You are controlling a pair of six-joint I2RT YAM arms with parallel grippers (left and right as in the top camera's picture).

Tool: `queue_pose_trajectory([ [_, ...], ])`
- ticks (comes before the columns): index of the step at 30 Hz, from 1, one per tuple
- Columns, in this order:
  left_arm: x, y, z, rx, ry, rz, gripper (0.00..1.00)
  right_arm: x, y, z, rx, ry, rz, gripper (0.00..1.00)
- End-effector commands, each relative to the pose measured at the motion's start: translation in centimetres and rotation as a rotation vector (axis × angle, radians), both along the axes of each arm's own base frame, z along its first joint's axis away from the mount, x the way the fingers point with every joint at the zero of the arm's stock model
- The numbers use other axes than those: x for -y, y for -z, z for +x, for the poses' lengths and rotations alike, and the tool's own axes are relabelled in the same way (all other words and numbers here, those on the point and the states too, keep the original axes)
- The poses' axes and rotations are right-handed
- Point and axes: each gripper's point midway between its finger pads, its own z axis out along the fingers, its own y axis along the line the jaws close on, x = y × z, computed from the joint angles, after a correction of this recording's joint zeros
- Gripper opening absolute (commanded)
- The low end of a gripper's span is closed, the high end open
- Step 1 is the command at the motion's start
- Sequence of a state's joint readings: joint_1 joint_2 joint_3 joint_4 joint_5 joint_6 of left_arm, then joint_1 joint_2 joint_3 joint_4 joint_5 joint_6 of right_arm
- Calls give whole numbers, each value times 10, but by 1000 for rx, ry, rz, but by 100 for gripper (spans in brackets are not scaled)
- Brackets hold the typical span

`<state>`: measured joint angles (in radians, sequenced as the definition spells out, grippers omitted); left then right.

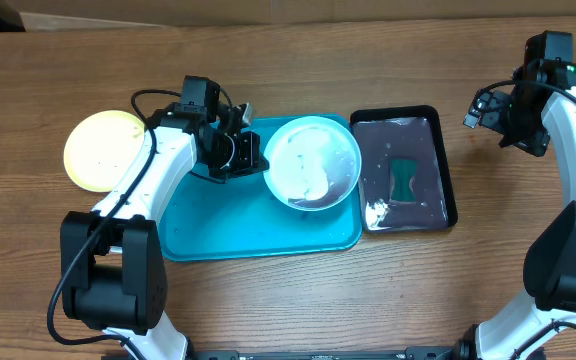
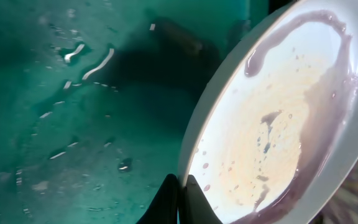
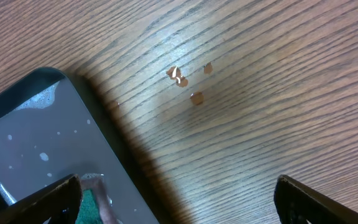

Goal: Clean dirty plates on tray and stack at the side
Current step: 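Tilt the white plate up by its rim with the left gripper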

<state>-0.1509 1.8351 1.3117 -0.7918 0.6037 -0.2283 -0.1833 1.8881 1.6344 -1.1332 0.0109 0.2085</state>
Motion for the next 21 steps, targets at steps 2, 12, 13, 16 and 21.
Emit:
queue_pose_trajectory([
  [2, 21, -18, -2, 9, 62, -137, 4, 2, -7, 4, 25, 3, -8, 100],
  [12, 20, -16, -6, -14, 57, -132, 4, 2, -7, 4, 25, 3, -8, 100],
  [13, 18, -14, -6, -13, 53, -116, 4, 2, -7, 4, 25, 3, -8, 100],
  [16, 7, -5, -2, -5, 33, -36, 4, 2, -7, 4, 25, 3, -8, 100],
  [21, -15, 9, 5, 20, -6, 119, 4, 2, -7, 4, 25, 3, -8, 100],
])
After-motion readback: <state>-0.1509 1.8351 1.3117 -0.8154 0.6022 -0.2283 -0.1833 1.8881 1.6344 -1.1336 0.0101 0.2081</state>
